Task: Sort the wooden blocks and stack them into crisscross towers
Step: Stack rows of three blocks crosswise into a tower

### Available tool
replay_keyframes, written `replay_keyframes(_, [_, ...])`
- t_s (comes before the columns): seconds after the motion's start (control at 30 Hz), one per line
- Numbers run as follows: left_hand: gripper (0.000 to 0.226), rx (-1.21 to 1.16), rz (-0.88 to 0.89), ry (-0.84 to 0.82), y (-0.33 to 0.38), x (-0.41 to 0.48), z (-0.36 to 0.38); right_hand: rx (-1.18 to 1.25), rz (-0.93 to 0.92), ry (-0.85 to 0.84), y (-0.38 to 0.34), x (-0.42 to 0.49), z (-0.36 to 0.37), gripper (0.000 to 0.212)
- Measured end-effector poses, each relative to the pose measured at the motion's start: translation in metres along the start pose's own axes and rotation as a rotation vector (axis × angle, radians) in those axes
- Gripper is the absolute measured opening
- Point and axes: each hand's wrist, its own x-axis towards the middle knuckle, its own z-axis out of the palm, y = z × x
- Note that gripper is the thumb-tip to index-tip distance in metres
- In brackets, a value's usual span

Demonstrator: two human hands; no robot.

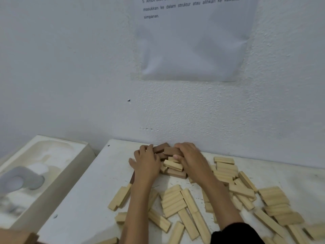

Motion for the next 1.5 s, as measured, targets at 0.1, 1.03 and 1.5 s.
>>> replay_keyframes(0.1, [0.051,-0.019,0.048,-0.036,0.004,-0.001,0.002,0.018,0.046,-0.004,0.005,-0.001,-0.002,0.032])
replay_keyframes(1.03, [0.022,-0.734,0.459,0.287,0.039,-0.076,-0.019,0.462,0.218,0.684,-0.047,-0.14,-0.019,0.043])
replay_keyframes(1.5, [0.019,-0.669,0.335,-0.041,-0.078,-0.204,-0.021,0.642,0.194,0.234,-0.099,-0.246,-0.021,0.033])
